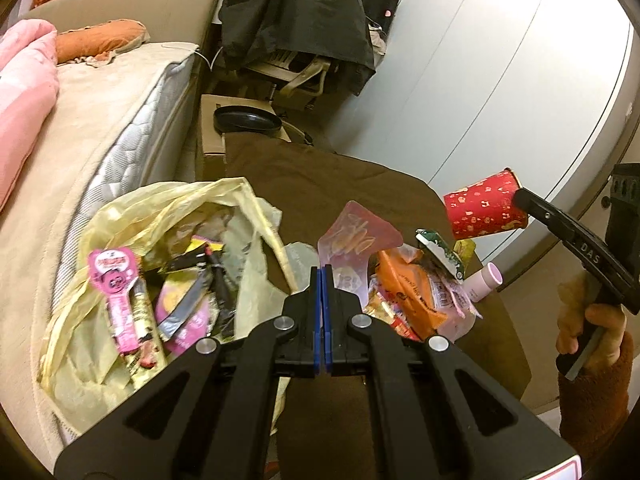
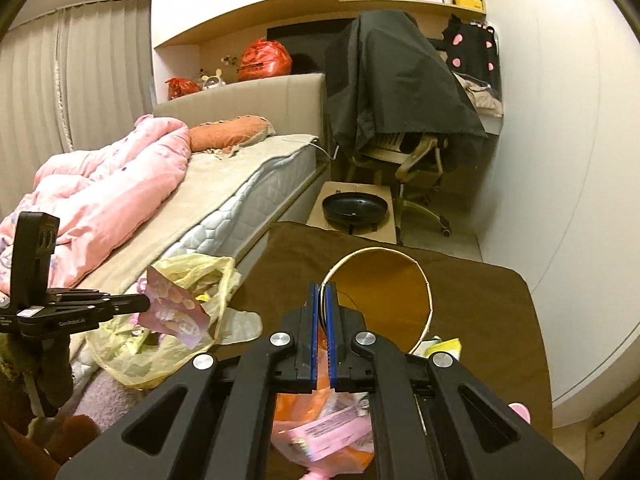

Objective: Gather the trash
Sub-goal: 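Carry the lilac wrapper and red cup over the yellow trash bag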

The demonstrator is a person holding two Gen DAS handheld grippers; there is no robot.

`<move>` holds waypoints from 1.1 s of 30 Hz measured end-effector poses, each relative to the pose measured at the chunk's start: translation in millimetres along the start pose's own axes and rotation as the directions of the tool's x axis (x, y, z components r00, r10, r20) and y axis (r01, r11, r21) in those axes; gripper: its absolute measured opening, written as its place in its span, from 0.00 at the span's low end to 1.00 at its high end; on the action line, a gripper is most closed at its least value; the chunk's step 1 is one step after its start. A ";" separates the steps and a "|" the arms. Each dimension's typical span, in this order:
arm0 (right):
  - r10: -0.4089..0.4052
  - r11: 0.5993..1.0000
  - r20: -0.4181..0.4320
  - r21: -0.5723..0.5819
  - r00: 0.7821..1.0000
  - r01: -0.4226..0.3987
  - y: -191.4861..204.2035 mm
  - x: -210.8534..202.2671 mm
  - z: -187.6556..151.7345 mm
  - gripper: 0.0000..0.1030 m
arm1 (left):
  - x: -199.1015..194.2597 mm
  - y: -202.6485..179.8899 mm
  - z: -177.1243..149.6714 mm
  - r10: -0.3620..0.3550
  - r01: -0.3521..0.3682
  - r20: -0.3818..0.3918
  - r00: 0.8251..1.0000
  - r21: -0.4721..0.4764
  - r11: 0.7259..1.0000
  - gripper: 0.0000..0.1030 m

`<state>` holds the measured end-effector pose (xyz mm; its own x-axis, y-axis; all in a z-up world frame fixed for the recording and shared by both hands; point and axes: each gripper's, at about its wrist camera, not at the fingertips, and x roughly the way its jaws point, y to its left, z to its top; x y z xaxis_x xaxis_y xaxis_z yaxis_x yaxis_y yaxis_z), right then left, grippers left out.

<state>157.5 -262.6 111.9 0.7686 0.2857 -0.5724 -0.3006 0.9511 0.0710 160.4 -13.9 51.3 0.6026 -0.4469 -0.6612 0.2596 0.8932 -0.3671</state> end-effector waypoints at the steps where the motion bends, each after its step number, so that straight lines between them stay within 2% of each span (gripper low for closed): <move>1: 0.008 1.000 0.002 -0.004 1.000 -0.008 5.1 -1.0 -0.8 0.04 | -2.7 2.3 -2.0 0.003 -0.003 0.002 1.000 -0.003 1.000 0.01; 6: 0.032 0.999 -0.003 -0.019 0.999 -0.032 26.7 0.1 -3.7 0.04 | -19.9 22.5 -7.2 0.038 -0.037 0.023 0.999 -0.039 0.999 0.01; 10: 0.083 0.996 -0.016 -0.039 0.996 -0.084 50.9 11.0 -1.3 0.04 | -34.5 50.3 -8.7 0.094 -0.091 0.039 0.995 -0.079 0.993 0.01; 15: 0.157 0.986 -0.044 -0.059 0.987 -0.159 85.3 33.6 3.4 0.04 | -42.9 95.4 -19.7 0.162 -0.160 0.003 0.987 -0.150 0.976 0.01; 22: 0.280 0.953 -0.112 -0.089 0.953 -0.291 144.5 79.2 6.7 0.04 | -30.0 144.4 -39.6 0.188 -0.200 -0.074 0.979 -0.218 0.955 0.01; 25: 0.327 0.937 -0.160 -0.074 0.931 -0.342 164.6 109.2 3.0 0.04 | -22.0 156.4 -42.0 0.188 -0.205 -0.091 0.978 -0.235 0.950 0.01; 29: 0.343 0.930 -0.211 -0.061 0.915 -0.362 179.6 141.2 -5.6 0.04 | -15.1 171.5 -45.3 0.211 -0.233 -0.113 0.971 -0.246 0.941 0.01; 33: 0.316 0.932 -0.283 -0.087 0.906 -0.352 192.1 174.6 -19.0 0.04 | -15.2 177.4 -47.9 0.234 -0.258 -0.125 0.964 -0.238 0.936 0.01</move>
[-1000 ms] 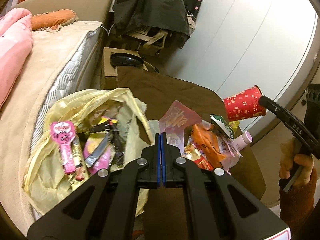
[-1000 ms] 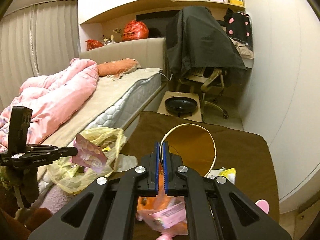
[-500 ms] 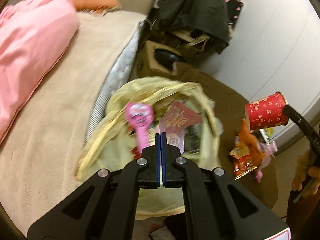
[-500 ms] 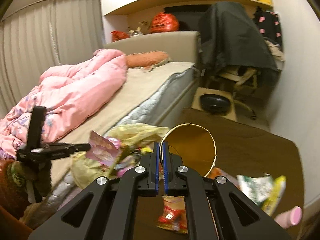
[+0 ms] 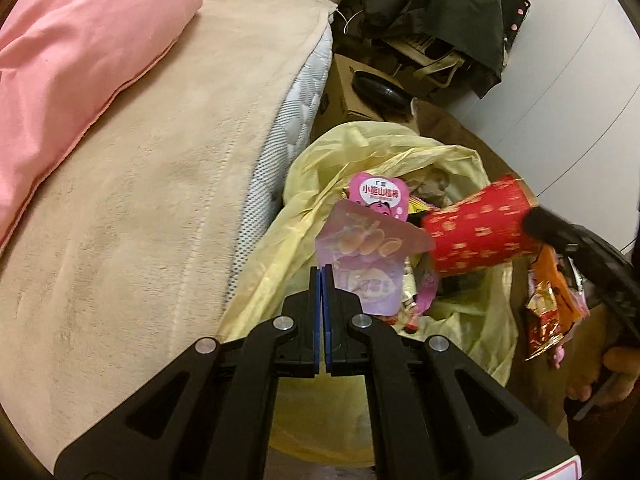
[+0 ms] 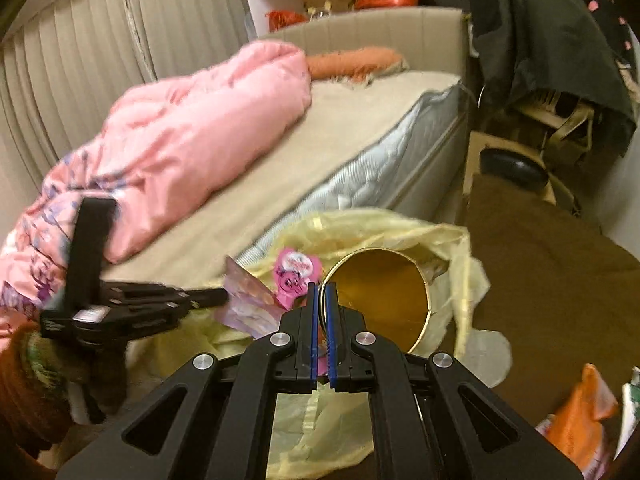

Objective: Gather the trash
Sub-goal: 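Carry the lilac wrapper and red cup over the yellow trash bag, then open both tools to drop the wrapper and cup into the bag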

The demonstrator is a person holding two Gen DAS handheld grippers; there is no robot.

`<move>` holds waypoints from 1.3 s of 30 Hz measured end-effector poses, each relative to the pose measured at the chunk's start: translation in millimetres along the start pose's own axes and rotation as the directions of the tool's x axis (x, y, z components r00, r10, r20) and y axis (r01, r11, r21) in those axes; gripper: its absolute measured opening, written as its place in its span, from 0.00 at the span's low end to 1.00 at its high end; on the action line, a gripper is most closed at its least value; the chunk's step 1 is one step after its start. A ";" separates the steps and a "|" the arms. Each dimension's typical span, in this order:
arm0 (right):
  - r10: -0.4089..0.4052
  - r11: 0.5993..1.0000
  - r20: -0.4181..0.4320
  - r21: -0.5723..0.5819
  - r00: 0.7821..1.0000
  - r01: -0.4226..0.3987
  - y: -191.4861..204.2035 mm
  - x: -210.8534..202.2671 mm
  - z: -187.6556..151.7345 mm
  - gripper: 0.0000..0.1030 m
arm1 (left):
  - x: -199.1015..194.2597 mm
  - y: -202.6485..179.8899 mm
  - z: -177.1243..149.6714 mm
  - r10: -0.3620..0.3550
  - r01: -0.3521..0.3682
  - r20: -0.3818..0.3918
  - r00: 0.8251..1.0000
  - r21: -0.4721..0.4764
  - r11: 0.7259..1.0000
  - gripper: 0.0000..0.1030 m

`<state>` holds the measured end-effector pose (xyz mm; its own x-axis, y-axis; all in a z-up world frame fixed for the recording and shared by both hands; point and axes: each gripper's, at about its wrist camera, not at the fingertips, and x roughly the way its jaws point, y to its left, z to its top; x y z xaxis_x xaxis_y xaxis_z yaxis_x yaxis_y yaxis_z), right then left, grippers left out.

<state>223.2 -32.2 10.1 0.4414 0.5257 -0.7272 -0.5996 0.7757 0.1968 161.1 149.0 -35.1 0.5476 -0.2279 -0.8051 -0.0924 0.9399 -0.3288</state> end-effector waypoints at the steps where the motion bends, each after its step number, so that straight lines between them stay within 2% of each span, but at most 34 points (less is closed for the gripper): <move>1: -0.013 1.000 -0.025 -0.007 1.000 0.013 -0.5 11.4 -1.0 0.04 | -0.3 0.9 -0.9 -0.001 0.001 0.003 1.000 0.002 1.000 0.01; 6: -0.059 0.998 -0.088 -0.034 0.994 0.056 -3.8 38.2 -4.9 0.04 | 2.6 2.6 -1.6 -0.013 0.013 0.011 1.000 -0.004 1.000 0.01; 11: -0.060 0.998 -0.111 -0.027 0.992 0.057 -7.6 50.0 -7.8 0.04 | 9.9 1.7 1.4 0.003 -0.003 0.002 1.000 0.012 1.000 0.01; 23: -0.045 0.999 -0.087 -0.016 0.995 0.043 -9.9 41.4 -11.5 0.04 | 10.5 5.9 -3.0 -0.059 0.059 -0.002 0.998 -0.016 0.998 0.01; 33: -0.039 0.999 -0.055 -0.007 0.998 0.039 -9.0 30.7 -12.5 0.05 | 6.3 6.4 -2.1 -0.080 0.080 -0.001 0.997 -0.012 0.997 0.02; 34: -0.039 0.999 -0.049 0.000 0.998 0.039 -10.1 27.4 -12.4 0.05 | 3.1 6.5 -0.4 -0.083 0.083 0.006 0.997 -0.016 0.996 0.03; 37: -0.052 0.999 -0.026 -0.008 0.998 0.051 -9.8 16.9 -13.6 0.06 | -9.9 5.3 5.0 -0.084 0.085 0.045 0.995 -0.021 0.996 0.19; 38: -0.068 0.998 -0.013 -0.020 0.998 0.068 -9.1 9.8 -14.7 0.08 | -16.6 3.9 7.6 -0.079 0.081 0.068 0.994 -0.021 0.996 0.24; 39: -0.074 0.997 -0.005 -0.023 0.997 0.074 -9.4 5.9 -15.3 0.14 | -23.2 2.4 10.6 -0.070 0.073 0.091 0.993 -0.022 0.997 0.27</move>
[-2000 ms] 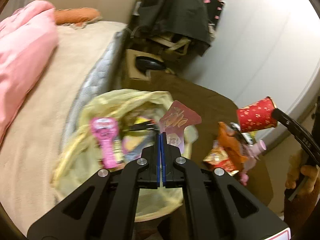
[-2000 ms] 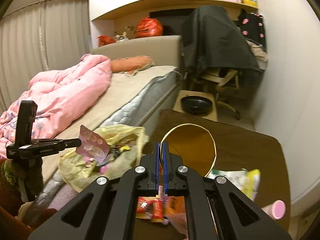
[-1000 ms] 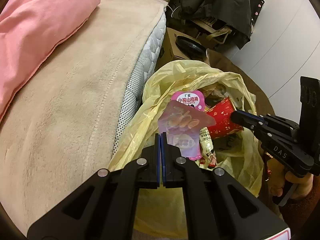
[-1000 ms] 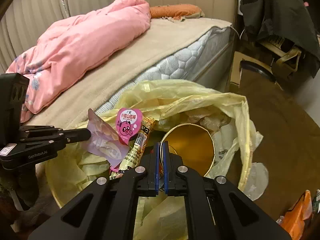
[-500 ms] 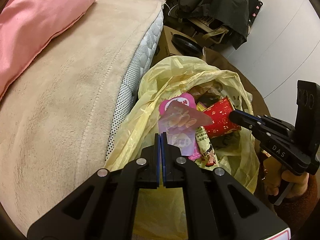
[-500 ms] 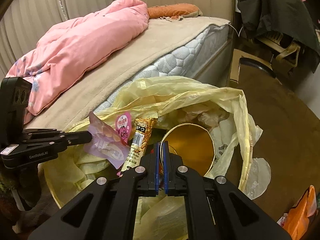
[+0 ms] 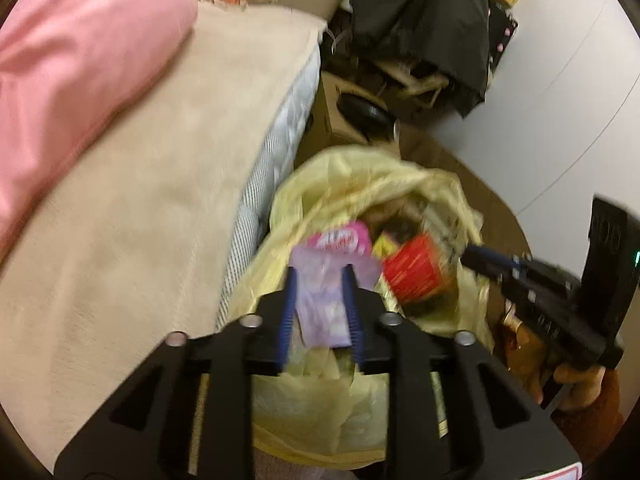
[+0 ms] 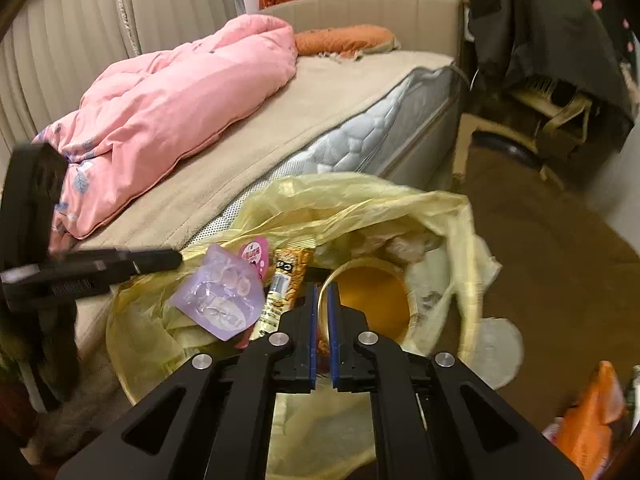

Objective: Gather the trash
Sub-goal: 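Open both tools to drop the wrapper and cup into the bag, then grasp a gold wrapper with the left tool while the right tool grasps a yellow snack bar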

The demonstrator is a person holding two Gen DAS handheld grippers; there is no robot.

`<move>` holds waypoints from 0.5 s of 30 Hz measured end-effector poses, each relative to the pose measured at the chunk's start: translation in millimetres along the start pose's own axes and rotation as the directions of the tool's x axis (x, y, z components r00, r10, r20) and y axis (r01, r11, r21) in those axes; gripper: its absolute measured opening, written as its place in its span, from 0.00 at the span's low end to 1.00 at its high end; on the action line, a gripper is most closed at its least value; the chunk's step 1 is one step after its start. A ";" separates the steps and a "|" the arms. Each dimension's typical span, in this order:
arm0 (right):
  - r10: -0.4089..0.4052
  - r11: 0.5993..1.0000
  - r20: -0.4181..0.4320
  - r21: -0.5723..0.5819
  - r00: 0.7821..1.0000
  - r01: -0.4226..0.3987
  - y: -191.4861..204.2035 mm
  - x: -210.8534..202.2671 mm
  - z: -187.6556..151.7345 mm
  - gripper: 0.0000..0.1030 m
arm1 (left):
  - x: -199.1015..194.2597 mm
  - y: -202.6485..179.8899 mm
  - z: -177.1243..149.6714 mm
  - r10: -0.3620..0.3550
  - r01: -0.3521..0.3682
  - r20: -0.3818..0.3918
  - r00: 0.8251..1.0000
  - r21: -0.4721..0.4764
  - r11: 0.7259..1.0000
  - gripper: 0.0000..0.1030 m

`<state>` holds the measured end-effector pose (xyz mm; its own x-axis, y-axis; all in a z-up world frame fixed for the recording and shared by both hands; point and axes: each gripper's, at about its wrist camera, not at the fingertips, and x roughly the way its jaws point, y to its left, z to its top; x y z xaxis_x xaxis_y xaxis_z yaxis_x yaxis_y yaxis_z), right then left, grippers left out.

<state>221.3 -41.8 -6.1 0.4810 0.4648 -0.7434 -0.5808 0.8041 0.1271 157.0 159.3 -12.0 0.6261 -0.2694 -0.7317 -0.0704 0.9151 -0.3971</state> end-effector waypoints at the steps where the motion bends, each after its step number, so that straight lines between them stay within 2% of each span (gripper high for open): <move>1: -0.006 1.000 0.014 0.004 1.000 0.006 -2.3 -7.6 -1.6 0.19 | -5.5 -1.8 3.3 0.008 -0.008 0.020 1.000 0.001 1.000 0.28; 2: -0.008 1.000 0.023 0.015 1.000 0.008 -5.2 -13.1 -2.7 0.29 | -14.5 -6.4 7.5 0.024 -0.024 0.055 0.998 0.002 1.000 0.32; 4: -0.014 0.999 0.042 0.040 0.999 0.013 -13.1 -25.8 -5.7 0.30 | -25.2 -16.0 11.1 0.044 -0.045 0.097 0.994 0.007 0.999 0.35; 7: -0.068 0.996 0.086 0.066 0.994 0.063 -27.7 -55.3 -14.2 0.30 | -39.4 -35.5 14.2 0.055 -0.061 0.160 0.986 0.030 0.998 0.37; 10: -0.110 0.991 0.123 0.090 0.986 0.099 -39.6 -81.7 -24.7 0.32 | -43.9 -62.8 11.8 0.039 -0.055 0.200 0.979 0.075 0.996 0.40; 11: -0.129 0.988 0.139 0.106 0.982 0.114 -46.2 -93.5 -30.2 0.36 | -43.6 -74.8 9.0 0.027 -0.048 0.208 0.978 0.097 0.994 0.40; 12: -0.150 0.983 0.151 0.124 0.977 0.132 -53.4 -105.1 -36.3 0.41 | -42.1 -87.7 6.0 0.009 -0.035 0.212 0.977 0.121 0.992 0.40; 15: -0.201 0.969 0.174 0.177 0.964 0.170 -74.0 -134.9 -54.2 0.44 | -34.8 -119.2 -2.9 -0.047 0.009 0.205 0.978 0.180 0.984 0.40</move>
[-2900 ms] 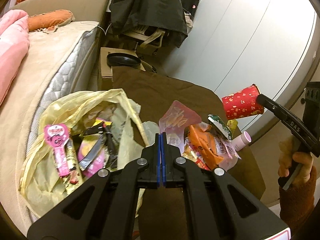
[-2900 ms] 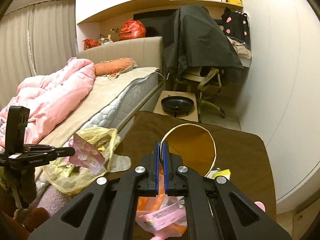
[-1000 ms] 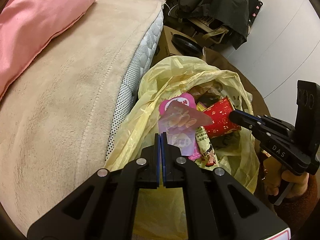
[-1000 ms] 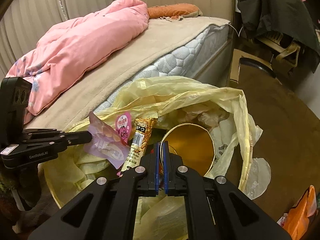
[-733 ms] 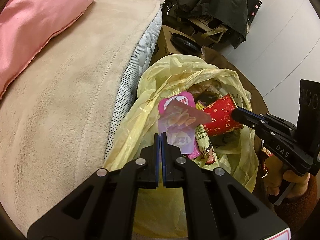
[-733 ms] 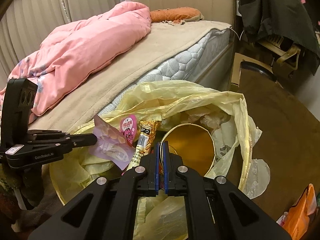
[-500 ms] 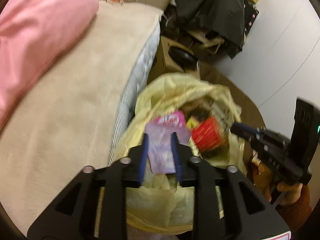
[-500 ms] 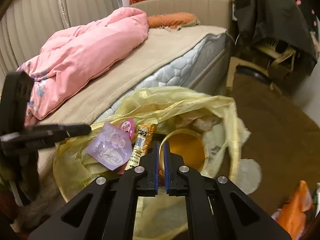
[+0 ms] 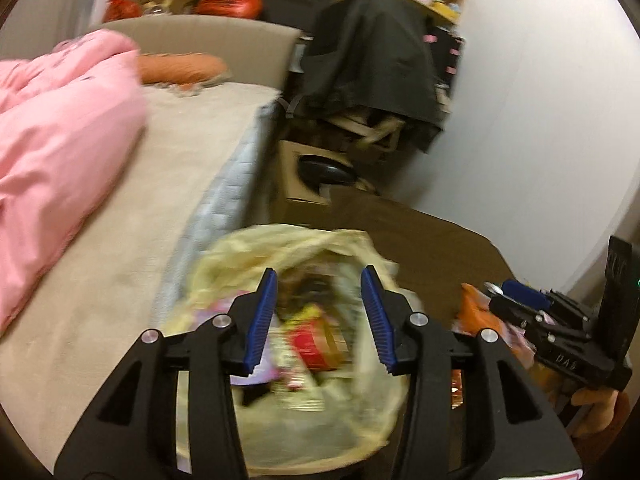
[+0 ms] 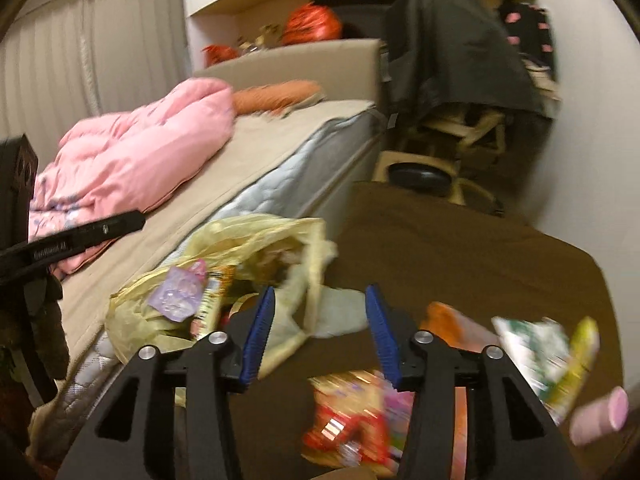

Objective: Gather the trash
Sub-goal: 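Grasp a gold wrapper with the left tool while the right tool grasps a yellow snack bar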

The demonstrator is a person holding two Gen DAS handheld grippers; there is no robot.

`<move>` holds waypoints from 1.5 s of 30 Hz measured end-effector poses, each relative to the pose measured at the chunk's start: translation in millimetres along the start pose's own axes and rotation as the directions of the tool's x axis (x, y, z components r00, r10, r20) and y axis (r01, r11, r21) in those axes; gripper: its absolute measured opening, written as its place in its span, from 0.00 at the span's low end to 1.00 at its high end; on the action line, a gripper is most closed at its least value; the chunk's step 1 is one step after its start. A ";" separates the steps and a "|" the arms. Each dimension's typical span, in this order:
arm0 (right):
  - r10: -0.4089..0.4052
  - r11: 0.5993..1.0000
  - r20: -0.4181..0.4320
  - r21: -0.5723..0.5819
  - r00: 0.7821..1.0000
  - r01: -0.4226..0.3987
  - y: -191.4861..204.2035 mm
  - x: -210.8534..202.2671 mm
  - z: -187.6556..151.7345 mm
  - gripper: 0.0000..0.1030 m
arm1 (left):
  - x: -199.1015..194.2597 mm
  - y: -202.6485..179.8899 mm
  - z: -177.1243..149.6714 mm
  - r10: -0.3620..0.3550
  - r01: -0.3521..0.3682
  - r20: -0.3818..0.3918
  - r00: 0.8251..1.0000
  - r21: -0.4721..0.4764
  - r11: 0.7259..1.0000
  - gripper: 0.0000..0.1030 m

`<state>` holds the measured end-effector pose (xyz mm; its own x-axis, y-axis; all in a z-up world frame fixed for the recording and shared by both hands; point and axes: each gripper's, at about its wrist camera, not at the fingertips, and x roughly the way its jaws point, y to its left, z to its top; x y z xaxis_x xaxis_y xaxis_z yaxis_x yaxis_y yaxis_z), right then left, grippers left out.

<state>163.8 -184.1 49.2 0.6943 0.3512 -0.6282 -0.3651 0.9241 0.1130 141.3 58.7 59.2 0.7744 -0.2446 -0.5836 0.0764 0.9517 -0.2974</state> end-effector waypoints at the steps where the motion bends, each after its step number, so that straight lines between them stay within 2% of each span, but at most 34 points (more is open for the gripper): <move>1: -0.014 1.000 0.006 0.018 1.000 0.014 -10.1 -8.1 -3.2 0.45 | 4.0 -13.2 -2.9 -0.029 0.029 -0.004 1.000 0.017 0.999 0.41; 7: -0.115 0.979 0.007 0.169 0.993 0.112 -84.0 -55.5 -33.1 0.63 | 29.9 -68.7 -25.6 -0.157 0.164 -0.076 0.985 0.097 0.982 0.41; 10: -0.163 0.962 0.020 0.223 0.986 0.155 -115.7 -73.4 -54.5 0.64 | 45.4 -92.2 -41.2 -0.193 0.211 -0.141 0.971 0.128 0.969 0.43; 13: -0.171 0.957 -0.061 0.229 0.983 0.181 -129.0 -73.3 -72.6 0.64 | 62.3 -112.3 -58.0 -0.201 0.234 -0.207 0.957 0.148 0.961 0.43; 16: -0.221 0.949 -0.073 0.213 0.973 0.231 -130.1 -75.0 -86.0 0.64 | 74.0 -122.0 -66.8 -0.178 0.219 -0.239 0.955 0.160 0.962 0.44; 24: -0.248 0.920 -0.111 0.283 0.962 0.270 -143.2 -72.6 -113.3 0.64 | 90.3 -128.3 -79.7 -0.152 0.208 -0.289 0.945 0.175 0.962 0.53; 31: -0.279 0.904 -0.136 0.296 0.951 0.308 -143.6 -69.2 -128.3 0.64 | 110.0 -119.5 -93.6 -0.090 0.159 -0.354 0.931 0.170 0.972 0.54; 34: -0.288 0.909 -0.158 0.265 0.944 0.322 -137.4 -64.9 -132.9 0.64 | 111.4 -118.8 -94.8 -0.109 0.175 -0.359 0.927 0.157 0.972 0.54; 36: -0.308 0.907 -0.168 0.246 0.936 0.343 -134.8 -63.3 -133.2 0.64 | 110.7 -116.8 -93.8 -0.156 0.214 -0.368 0.917 0.120 0.970 0.54; 38: -0.325 0.906 -0.165 0.227 0.931 0.356 -132.6 -63.9 -131.2 0.64 | 106.8 -113.5 -91.3 -0.175 0.223 -0.348 0.921 0.102 0.970 0.54; 43: -0.270 0.933 -0.075 0.225 0.960 0.280 -139.7 -64.9 -110.0 0.64 | 94.5 -108.4 -83.3 -0.194 0.230 -0.303 0.933 0.089 0.969 0.54; 45: -0.221 0.951 -0.042 0.212 0.974 0.225 -150.3 -55.1 -95.5 0.64 | 91.1 -107.7 -82.1 -0.188 0.227 -0.297 0.936 0.101 0.969 0.54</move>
<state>121.2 -356.7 -6.6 0.7311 0.1316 -0.6695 -0.0599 0.9898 0.1292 152.0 -81.3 -24.0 0.5242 -0.4633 -0.7146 0.3134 0.8851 -0.3439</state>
